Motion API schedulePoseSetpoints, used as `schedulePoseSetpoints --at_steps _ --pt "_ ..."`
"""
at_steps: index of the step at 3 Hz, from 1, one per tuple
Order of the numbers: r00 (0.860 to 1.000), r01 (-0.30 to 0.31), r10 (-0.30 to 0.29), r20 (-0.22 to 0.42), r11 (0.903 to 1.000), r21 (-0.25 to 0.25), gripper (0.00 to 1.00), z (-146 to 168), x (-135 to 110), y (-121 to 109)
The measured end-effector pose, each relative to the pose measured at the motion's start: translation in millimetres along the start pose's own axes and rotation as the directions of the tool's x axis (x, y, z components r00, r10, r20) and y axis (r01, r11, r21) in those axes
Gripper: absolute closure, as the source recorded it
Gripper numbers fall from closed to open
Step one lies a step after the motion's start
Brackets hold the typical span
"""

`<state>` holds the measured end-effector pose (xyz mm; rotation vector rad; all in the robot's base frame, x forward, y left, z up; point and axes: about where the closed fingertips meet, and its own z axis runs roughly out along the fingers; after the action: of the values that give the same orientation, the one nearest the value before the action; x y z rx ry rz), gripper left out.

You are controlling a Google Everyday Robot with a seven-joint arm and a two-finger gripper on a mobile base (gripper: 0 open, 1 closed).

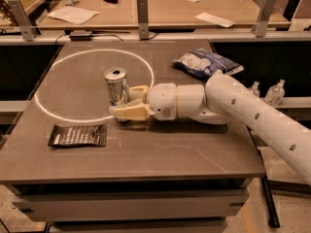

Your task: Place redbull can upright

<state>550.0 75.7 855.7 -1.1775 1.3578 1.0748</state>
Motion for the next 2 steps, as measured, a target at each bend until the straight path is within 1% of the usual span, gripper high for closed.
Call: schedulePoseSetpoints --at_steps 1,2 --pt "1.0 0.004 -0.004 -0.008 1.0 -0.009 0.13 0 0 0" --pt "0.998 0.03 -0.033 -0.054 0.9984 -0.047 0.0 -15 -13 -1"
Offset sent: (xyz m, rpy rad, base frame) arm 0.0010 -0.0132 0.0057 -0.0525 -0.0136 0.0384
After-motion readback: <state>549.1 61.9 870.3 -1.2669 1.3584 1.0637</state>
